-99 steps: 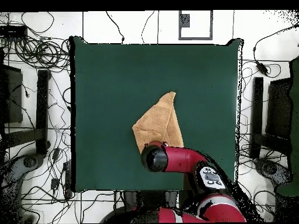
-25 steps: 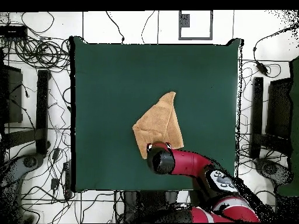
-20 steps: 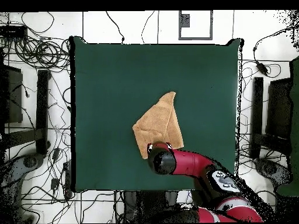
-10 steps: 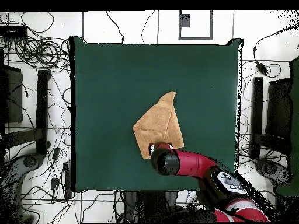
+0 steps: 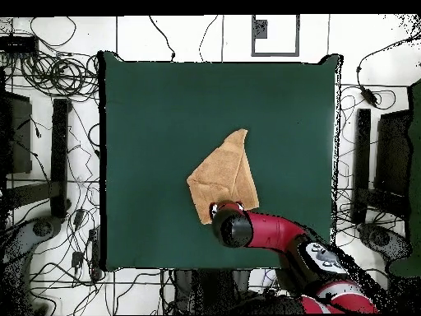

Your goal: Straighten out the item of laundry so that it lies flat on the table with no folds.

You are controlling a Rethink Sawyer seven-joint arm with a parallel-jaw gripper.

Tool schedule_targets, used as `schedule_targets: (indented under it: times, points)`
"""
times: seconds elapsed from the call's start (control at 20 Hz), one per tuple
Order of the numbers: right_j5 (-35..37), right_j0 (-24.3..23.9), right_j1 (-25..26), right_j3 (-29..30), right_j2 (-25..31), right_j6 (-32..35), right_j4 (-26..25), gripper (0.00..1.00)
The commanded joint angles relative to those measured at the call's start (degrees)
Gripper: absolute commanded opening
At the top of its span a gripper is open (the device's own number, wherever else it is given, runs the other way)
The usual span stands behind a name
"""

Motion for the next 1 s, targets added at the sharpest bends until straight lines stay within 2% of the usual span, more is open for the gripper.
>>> schedule_targets:
  times: [0.05,0.35,1.0]
  points:
    - [-1.54,0.49,1.01,-1.31,-0.98,6.93,-1.95,1.0]
    - [-1.64,2.04,-1.31,1.59,-1.17,9.21,-0.46,1.0]
    - [-0.96,3.01,-1.99,1.83,-1.82,9.07,-0.14,1.0]
